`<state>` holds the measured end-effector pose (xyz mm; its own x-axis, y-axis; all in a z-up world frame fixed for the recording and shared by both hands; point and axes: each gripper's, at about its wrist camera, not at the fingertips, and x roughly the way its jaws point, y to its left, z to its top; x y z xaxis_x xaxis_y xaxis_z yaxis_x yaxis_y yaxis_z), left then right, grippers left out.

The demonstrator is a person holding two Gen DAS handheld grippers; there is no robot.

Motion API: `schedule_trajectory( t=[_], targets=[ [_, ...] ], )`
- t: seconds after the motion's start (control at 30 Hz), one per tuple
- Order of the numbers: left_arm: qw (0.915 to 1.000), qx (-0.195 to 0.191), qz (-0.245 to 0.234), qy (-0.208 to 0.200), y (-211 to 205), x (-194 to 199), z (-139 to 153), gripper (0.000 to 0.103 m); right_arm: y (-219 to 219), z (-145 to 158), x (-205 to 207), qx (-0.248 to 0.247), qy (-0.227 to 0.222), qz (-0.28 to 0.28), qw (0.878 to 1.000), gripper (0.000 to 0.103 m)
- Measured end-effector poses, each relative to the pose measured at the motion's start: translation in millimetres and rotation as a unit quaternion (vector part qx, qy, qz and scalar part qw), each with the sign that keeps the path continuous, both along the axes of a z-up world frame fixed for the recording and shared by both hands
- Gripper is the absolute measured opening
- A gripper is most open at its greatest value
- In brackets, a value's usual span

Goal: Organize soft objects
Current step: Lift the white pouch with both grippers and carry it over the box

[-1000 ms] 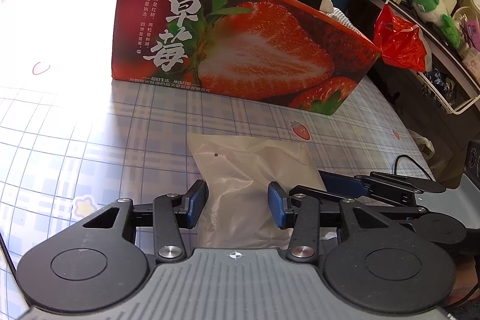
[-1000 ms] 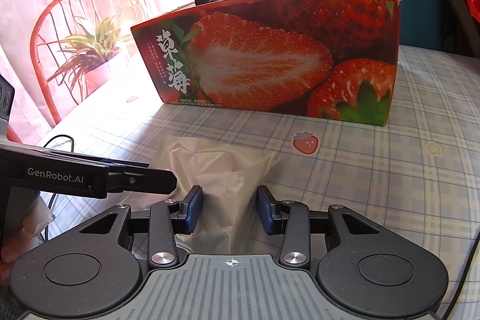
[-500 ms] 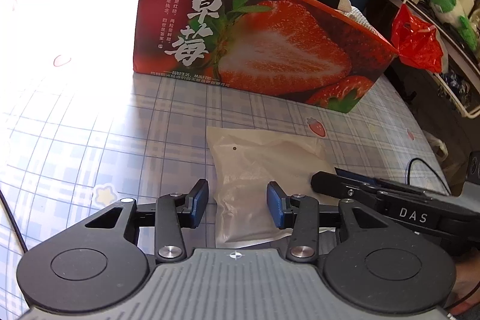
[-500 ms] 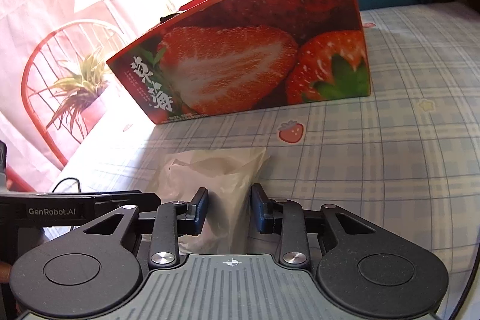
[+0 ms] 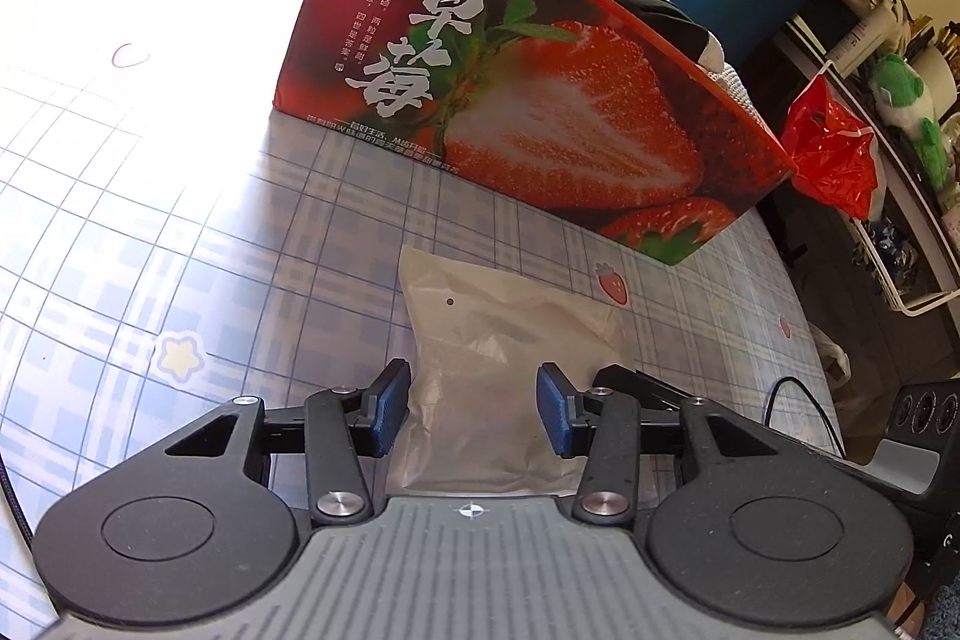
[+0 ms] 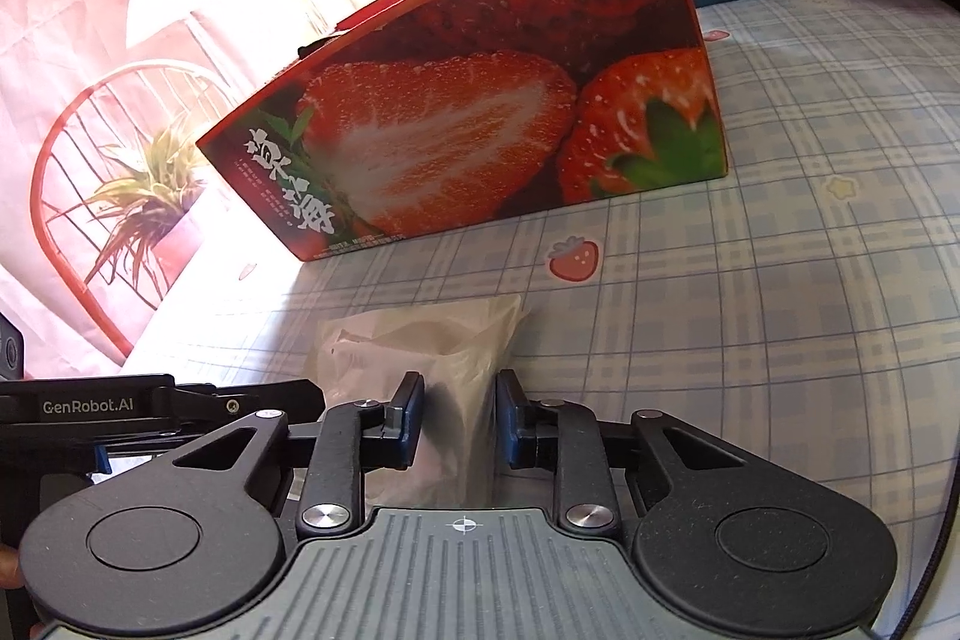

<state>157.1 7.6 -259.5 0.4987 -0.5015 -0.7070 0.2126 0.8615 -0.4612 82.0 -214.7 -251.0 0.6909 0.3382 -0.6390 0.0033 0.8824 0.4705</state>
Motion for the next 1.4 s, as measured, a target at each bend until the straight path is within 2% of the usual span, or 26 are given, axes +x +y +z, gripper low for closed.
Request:
schedule_trajectory(
  t=[0.23, 0.3, 0.33, 0.43, 0.57, 0.87, 1.1, 1.23, 1.4],
  targets=[
    [1.0000, 0.005, -0.006, -0.006, 0, 0, 0, 0.046, 0, 1, 0, 0.004, -0.003, 0.002, 1.000, 0.022],
    [0.9994, 0.029, -0.009, -0.014, -1, -1, 0, 0.033, 0, 1, 0, 0.002, -0.003, 0.002, 1.000, 0.022],
    [0.9985, 0.050, -0.007, -0.019, -2, 0, 0, 0.015, 0, 1, 0, 0.003, -0.002, 0.002, 1.000, 0.022],
    [0.9994, 0.030, 0.002, -0.017, 8, 1, -3, 0.012, -2, -1, 0, 0.010, -0.001, 0.002, 1.000, 0.022],
    [0.9985, 0.044, 0.003, -0.033, 7, -1, 0, 0.009, 0, 0, -1, 0.008, -0.005, 0.004, 1.000, 0.021],
    [0.9966, 0.009, 0.003, -0.081, 16, -5, 30, 0.008, -1, 27, -5, -0.006, -0.065, 0.008, 0.998, 0.020],
    [0.9894, -0.009, -0.010, -0.145, 13, 11, 84, 0.008, -2, 87, 11, -0.054, -0.149, 0.030, 0.987, 0.020],
    [0.9841, -0.013, -0.019, -0.176, 5, 37, 119, 0.008, -5, 123, 36, -0.093, -0.191, 0.043, 0.976, 0.020],
    [0.9811, -0.011, -0.017, -0.192, -10, 84, 142, 0.008, -11, 153, 79, -0.141, -0.232, 0.051, 0.961, 0.020]
  ],
)
